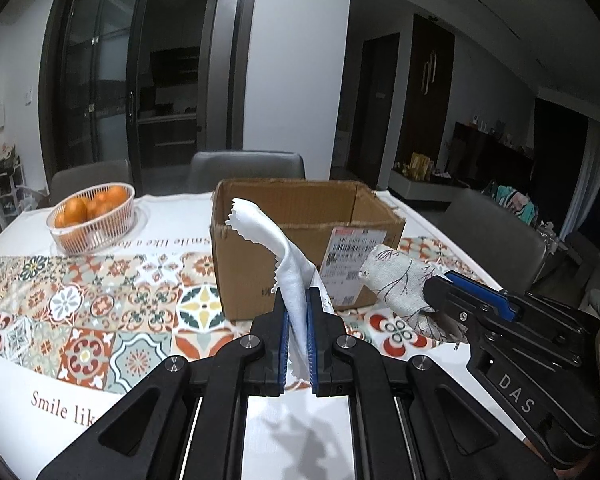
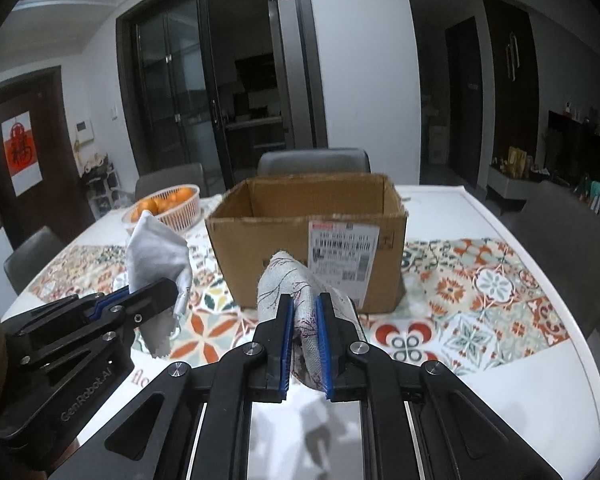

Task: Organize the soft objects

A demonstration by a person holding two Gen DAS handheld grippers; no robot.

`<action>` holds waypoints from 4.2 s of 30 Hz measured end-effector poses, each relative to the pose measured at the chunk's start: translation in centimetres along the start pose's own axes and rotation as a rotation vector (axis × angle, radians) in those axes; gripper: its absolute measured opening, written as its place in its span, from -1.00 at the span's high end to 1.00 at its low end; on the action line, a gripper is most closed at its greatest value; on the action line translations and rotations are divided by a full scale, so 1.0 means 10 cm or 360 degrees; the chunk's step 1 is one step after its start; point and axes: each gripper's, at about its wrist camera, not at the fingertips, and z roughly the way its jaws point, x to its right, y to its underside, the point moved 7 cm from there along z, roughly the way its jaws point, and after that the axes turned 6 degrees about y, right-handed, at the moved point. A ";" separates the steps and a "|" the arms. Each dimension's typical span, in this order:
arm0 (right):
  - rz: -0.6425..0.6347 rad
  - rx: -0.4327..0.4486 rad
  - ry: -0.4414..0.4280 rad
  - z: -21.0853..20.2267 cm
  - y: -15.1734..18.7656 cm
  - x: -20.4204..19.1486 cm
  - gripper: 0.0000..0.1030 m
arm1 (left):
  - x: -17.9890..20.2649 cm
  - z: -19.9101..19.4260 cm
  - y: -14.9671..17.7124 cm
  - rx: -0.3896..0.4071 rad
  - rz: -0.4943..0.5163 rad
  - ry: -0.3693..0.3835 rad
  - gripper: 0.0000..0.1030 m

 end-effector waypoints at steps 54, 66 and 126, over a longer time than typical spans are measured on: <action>-0.0014 0.0319 -0.0002 0.51 -1.18 0.07 0.75 | -0.25 0.75 -1.10 0.0182 0.0086 -0.0020 0.81; -0.0036 0.0243 -0.0048 0.95 -1.18 0.05 0.75 | -0.38 1.25 -1.03 0.0055 0.0028 -0.0001 0.81; 0.0035 0.0115 -0.0011 0.27 -0.75 0.10 0.29 | -0.29 0.12 -0.68 0.0117 0.0038 -0.0279 0.04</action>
